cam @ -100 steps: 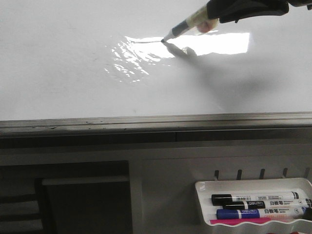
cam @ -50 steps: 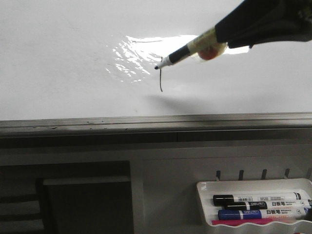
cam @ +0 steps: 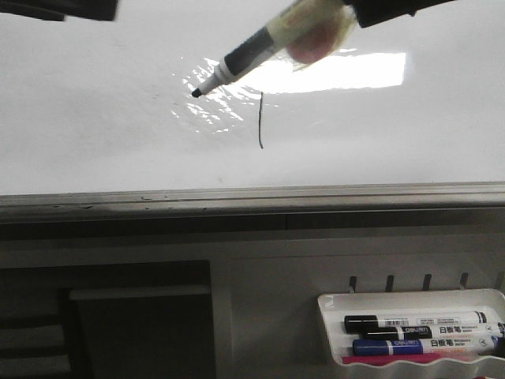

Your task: Write number 7 on whiteboard

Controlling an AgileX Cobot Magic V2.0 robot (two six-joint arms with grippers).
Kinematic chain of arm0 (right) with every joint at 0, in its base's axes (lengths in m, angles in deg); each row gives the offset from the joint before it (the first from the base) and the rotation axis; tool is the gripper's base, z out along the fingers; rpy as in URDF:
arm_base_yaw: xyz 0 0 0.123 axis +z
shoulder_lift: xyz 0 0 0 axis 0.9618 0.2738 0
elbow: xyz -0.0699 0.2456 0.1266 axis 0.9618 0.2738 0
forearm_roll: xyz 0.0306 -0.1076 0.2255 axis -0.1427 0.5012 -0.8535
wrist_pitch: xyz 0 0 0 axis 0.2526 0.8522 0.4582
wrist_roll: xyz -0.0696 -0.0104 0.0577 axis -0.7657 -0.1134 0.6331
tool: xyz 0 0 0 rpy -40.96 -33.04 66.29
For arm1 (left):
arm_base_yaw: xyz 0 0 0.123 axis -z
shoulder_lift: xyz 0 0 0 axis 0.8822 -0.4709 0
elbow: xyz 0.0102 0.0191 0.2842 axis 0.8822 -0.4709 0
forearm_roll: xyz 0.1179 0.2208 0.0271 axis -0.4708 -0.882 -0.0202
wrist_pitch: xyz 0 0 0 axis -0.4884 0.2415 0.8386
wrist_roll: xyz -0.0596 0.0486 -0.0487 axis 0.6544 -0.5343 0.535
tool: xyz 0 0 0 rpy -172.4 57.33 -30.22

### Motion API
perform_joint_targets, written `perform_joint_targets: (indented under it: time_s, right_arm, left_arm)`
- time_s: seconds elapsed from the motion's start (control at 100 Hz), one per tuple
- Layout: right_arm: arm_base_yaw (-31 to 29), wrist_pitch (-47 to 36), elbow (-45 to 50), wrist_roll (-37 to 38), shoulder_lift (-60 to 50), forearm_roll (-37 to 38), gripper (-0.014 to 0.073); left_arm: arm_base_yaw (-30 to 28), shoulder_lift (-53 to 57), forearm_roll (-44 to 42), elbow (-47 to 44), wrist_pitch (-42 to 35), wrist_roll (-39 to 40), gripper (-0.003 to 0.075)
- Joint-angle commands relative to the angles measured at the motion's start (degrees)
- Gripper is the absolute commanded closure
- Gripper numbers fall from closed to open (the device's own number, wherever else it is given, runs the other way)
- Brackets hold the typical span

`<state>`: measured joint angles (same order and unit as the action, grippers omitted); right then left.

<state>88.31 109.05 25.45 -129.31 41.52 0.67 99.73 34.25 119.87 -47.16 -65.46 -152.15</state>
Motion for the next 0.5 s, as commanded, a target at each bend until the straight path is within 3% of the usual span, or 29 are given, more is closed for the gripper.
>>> perform_joint_targets:
  time_s: [0.0,0.19,0.49]
  right_arm:
    - [-0.3,2.9,-4.0,3.1,0.7,0.8,0.0646]
    - [-0.3,4.0,-5.8,3.9,1.6,0.9,0.0646]
    - [-0.3,4.6,-6.1,5.3,1.6,2.1,0.0646]
  left_arm:
    - [4.9,-3.6,1.8,4.3,-5.3,-3.1,0.0231]
    - [9.9,-11.2,-1.3,8.2,-7.1,-5.8,0.0231]
    - [10.2,-17.7,-3.0,10.0,-6.5,-6.0,0.0231]
